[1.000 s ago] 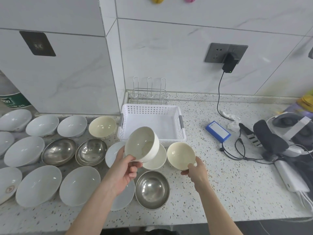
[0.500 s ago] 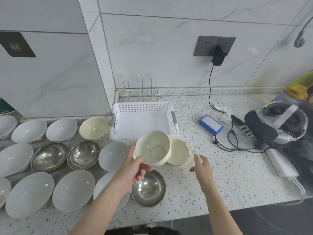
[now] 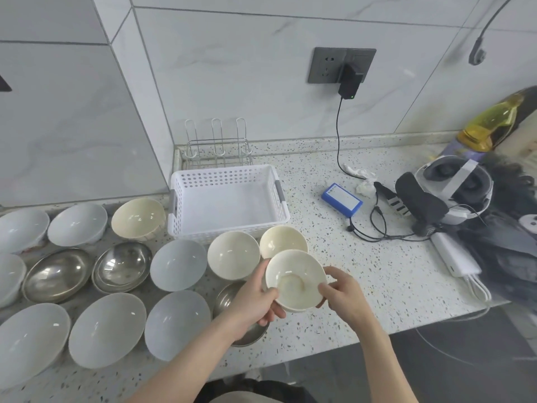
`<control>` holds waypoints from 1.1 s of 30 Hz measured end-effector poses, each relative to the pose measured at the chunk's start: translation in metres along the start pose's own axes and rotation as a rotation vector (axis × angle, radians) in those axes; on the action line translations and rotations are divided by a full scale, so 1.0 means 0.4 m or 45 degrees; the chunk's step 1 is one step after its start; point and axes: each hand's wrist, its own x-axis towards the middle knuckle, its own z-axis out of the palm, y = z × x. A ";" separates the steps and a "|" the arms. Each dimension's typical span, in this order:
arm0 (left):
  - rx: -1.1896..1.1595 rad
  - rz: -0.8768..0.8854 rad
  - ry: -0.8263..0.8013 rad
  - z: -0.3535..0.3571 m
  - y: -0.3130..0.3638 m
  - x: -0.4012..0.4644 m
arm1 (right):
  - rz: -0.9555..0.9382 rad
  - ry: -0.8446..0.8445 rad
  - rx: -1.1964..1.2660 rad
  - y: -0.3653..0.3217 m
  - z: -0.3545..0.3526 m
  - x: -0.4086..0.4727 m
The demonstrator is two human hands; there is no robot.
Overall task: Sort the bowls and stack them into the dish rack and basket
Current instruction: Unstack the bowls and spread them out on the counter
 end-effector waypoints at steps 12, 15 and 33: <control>0.501 0.053 -0.249 0.030 -0.027 0.008 | 0.056 -0.054 -0.228 0.049 -0.018 -0.009; 0.546 0.103 -0.141 0.035 -0.039 0.015 | 0.079 -0.081 -0.252 0.062 -0.017 -0.002; 0.902 -0.028 0.016 0.063 -0.056 0.022 | 0.198 -0.221 -0.185 0.088 -0.025 0.007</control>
